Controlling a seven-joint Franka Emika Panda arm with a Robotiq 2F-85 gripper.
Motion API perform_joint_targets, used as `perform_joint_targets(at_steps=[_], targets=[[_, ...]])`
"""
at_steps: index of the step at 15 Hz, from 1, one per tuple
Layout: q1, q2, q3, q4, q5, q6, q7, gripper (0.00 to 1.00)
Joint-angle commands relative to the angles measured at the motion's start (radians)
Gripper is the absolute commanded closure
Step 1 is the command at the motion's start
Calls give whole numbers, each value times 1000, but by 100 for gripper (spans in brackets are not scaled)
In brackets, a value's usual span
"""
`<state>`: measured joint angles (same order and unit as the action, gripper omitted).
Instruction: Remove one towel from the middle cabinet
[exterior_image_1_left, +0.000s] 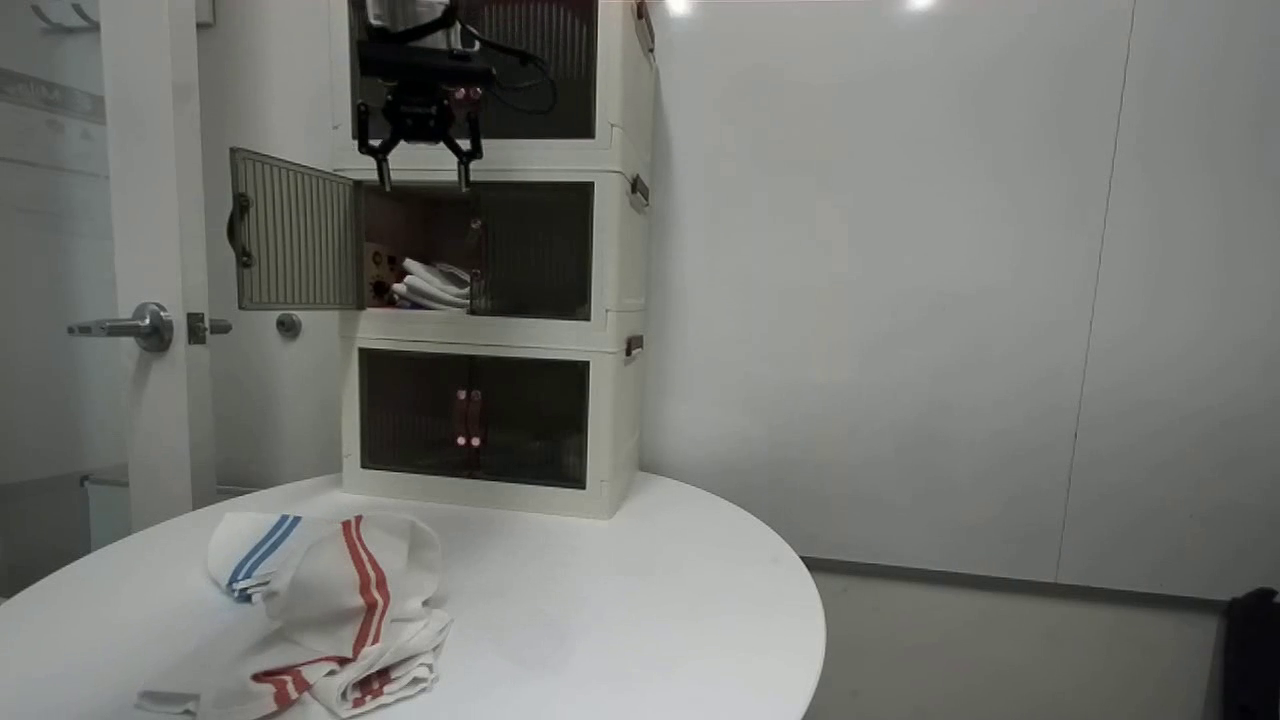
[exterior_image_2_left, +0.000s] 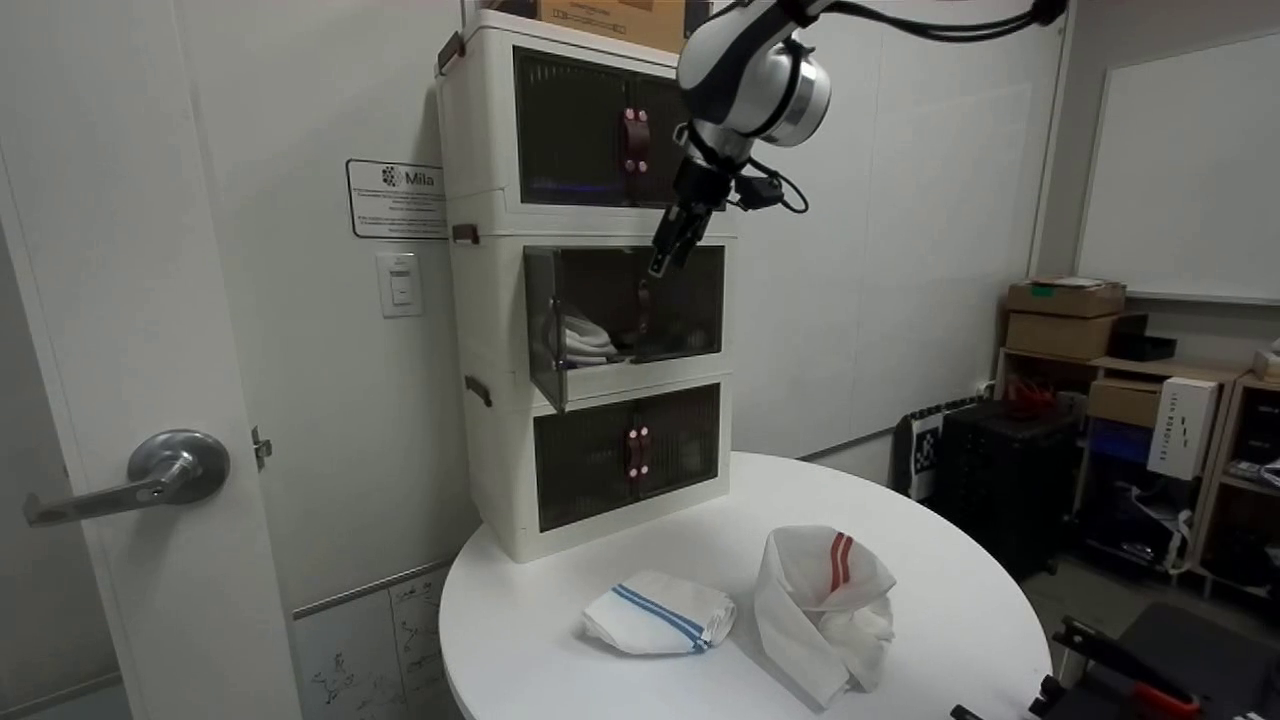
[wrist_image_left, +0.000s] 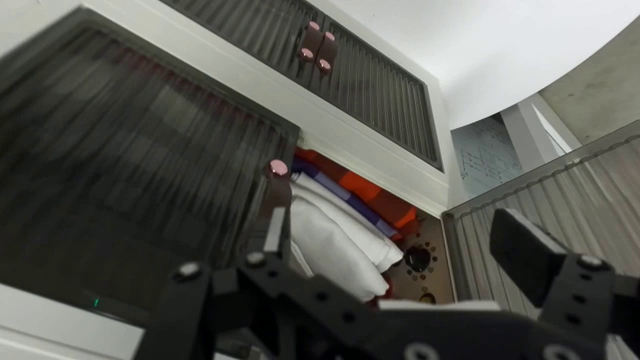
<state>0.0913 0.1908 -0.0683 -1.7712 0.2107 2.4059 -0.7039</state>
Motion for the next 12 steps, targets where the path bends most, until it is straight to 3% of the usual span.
perform_joint_targets(at_steps=[1, 7, 12], targets=[[-36, 184, 68, 247, -82, -44, 83, 0], [-42, 361, 116, 504, -213, -178, 156, 0], [-37, 385, 114, 581, -264, -298, 236, 0]])
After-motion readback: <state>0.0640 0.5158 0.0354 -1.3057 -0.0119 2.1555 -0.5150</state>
